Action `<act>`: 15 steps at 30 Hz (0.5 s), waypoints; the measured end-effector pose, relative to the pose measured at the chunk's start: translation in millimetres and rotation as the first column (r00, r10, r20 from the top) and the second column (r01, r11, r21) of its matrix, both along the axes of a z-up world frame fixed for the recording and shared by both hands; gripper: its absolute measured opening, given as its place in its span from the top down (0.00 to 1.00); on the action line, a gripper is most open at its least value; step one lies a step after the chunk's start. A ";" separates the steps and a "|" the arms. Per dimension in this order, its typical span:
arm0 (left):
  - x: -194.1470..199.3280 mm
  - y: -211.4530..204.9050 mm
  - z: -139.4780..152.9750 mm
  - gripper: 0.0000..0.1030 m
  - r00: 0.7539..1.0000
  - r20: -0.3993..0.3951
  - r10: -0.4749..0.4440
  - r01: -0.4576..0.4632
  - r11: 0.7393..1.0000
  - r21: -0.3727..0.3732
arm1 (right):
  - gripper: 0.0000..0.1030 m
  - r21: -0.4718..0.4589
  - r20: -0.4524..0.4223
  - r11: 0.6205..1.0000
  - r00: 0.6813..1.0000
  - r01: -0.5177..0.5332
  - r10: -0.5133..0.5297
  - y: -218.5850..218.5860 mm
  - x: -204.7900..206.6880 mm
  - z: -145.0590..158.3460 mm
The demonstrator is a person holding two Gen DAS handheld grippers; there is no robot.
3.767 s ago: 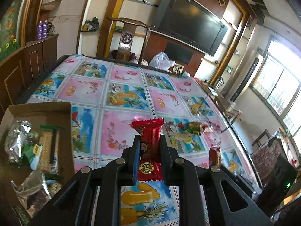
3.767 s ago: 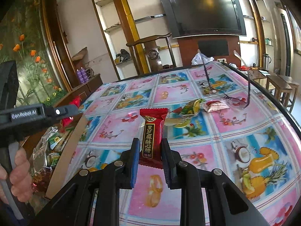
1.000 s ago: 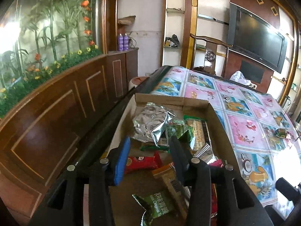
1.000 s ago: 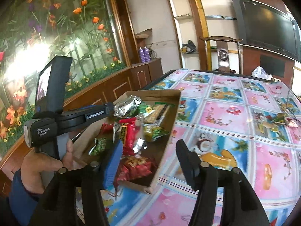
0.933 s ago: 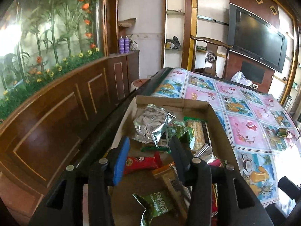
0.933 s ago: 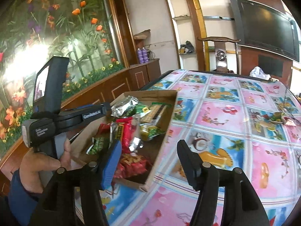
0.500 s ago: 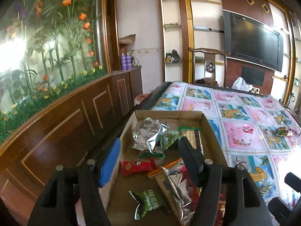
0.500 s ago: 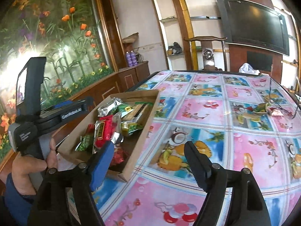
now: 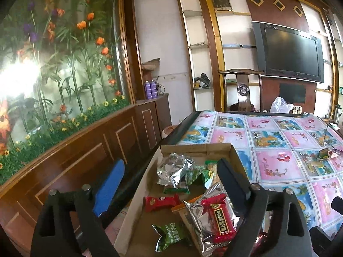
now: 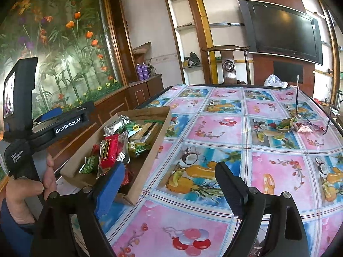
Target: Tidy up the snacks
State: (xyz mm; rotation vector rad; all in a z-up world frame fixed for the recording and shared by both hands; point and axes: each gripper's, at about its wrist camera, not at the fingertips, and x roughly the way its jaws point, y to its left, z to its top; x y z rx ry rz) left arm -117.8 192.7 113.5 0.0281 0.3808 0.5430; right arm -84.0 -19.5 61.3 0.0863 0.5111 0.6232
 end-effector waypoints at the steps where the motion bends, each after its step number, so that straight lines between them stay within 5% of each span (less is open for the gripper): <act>1: -0.5 -1.9 0.5 0.12 1.000 0.001 0.000 0.000 1.000 0.006 | 0.12 -0.001 0.001 1.000 1.000 0.002 -0.002 -0.5 -0.2 0.1; 15: 1.2 -28.7 2.8 0.02 1.000 -0.004 0.011 -0.011 0.995 0.099 | 0.10 0.012 0.008 0.999 0.999 0.038 -0.038 -16.5 -2.8 0.4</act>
